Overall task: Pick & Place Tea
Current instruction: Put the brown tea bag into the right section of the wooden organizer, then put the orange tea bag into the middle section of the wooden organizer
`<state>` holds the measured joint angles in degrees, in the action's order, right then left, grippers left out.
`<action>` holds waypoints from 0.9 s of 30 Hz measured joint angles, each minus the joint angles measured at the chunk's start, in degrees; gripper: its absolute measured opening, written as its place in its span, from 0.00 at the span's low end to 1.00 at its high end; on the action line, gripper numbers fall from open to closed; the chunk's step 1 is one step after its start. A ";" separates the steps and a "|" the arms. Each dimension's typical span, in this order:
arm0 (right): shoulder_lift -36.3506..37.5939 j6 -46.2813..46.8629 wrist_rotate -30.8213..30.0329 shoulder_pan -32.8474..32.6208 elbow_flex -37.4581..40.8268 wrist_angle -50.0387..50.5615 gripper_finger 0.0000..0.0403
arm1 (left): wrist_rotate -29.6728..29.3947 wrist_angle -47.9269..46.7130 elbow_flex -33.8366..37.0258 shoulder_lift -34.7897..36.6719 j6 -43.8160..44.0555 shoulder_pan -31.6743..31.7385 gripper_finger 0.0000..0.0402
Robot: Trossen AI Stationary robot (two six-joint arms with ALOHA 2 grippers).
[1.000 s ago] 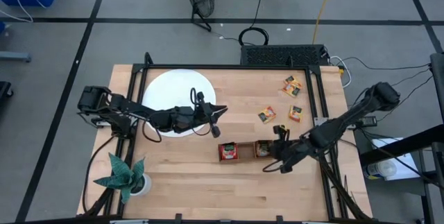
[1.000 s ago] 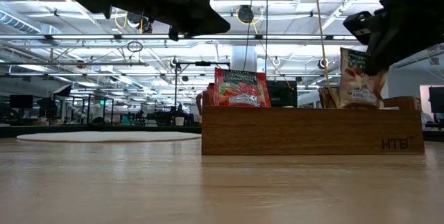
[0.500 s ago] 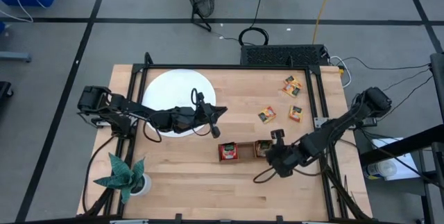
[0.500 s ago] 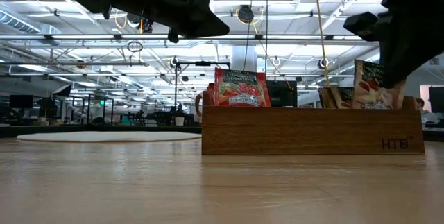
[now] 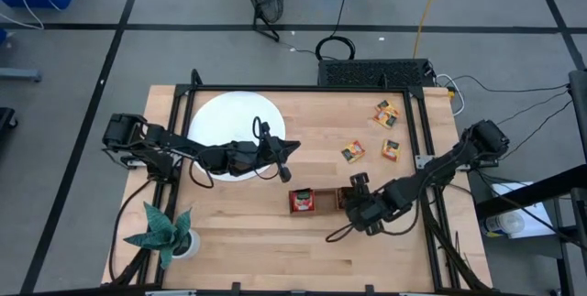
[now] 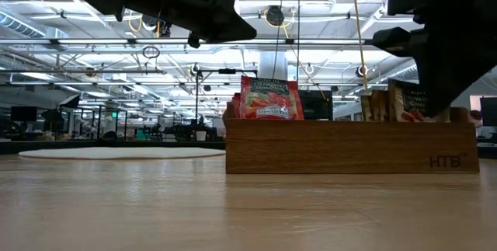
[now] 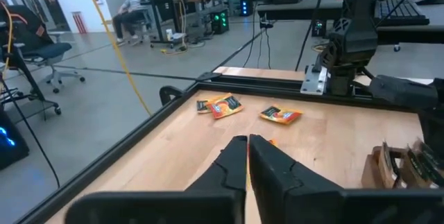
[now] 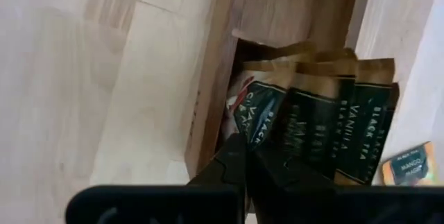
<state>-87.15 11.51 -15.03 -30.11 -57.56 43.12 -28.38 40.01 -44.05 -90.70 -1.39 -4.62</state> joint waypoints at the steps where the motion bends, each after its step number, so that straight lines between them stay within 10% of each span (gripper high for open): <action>1: -0.02 -0.03 -0.01 0.20 0.00 -0.23 0.00 | 0.00 0.00 0.00 0.00 0.00 0.00 0.07; 20: 7.87 1.99 -5.23 0.79 0.02 -2.19 0.25 | -0.03 -0.02 0.00 -0.02 0.20 0.00 0.14; 27: 15.08 2.36 -24.64 0.91 0.26 3.19 0.28 | -0.03 -0.95 0.00 -0.02 0.20 0.00 0.14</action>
<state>-72.07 13.87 -39.67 -29.20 -57.30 46.31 -28.40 39.06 -44.05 -90.72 -1.19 -4.62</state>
